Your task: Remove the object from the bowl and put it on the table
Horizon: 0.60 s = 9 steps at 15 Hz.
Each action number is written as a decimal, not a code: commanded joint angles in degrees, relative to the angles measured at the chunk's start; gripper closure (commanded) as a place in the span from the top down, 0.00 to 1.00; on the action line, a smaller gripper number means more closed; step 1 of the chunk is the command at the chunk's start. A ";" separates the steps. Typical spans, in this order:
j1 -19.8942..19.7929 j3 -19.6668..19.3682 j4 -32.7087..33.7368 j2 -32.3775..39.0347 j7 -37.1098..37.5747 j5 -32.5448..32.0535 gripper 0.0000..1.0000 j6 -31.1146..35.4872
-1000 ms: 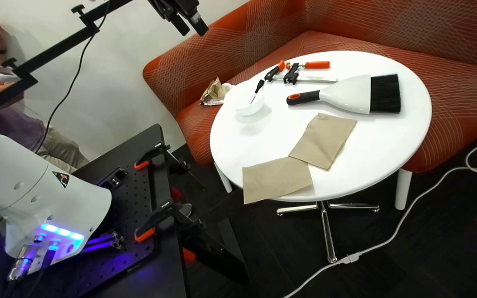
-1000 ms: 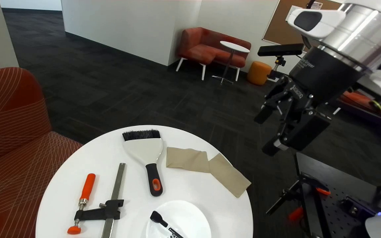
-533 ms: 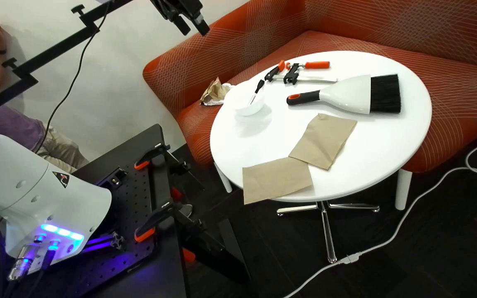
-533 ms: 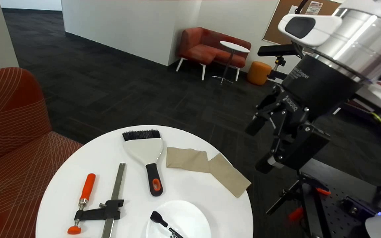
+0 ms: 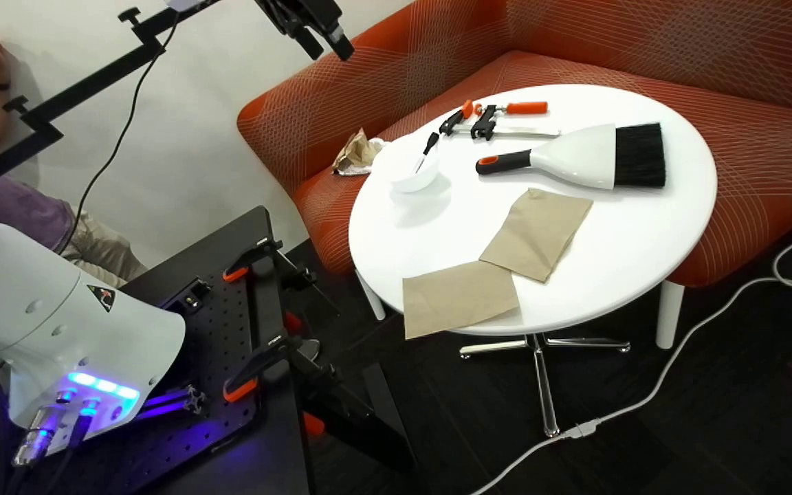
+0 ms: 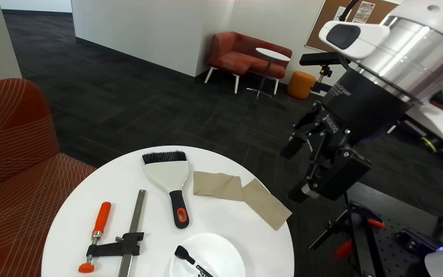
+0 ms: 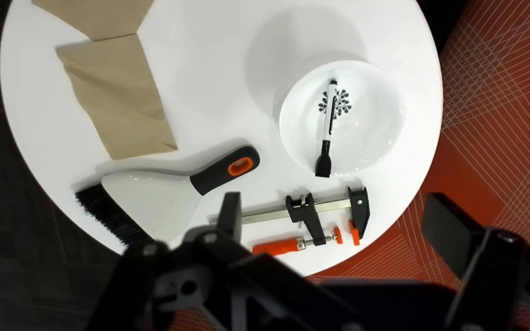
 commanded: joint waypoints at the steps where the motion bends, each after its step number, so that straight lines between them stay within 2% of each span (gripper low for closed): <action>1: -2.57 4.16 2.68 6.55 8.79 -6.41 1.00 5.57; 3: -3.39 5.45 3.62 9.13 13.94 -11.54 1.00 6.43; 6: -2.98 4.81 5.21 13.66 19.99 -18.17 1.00 6.60; 9: -2.41 3.65 7.06 18.73 21.06 -19.81 1.00 8.03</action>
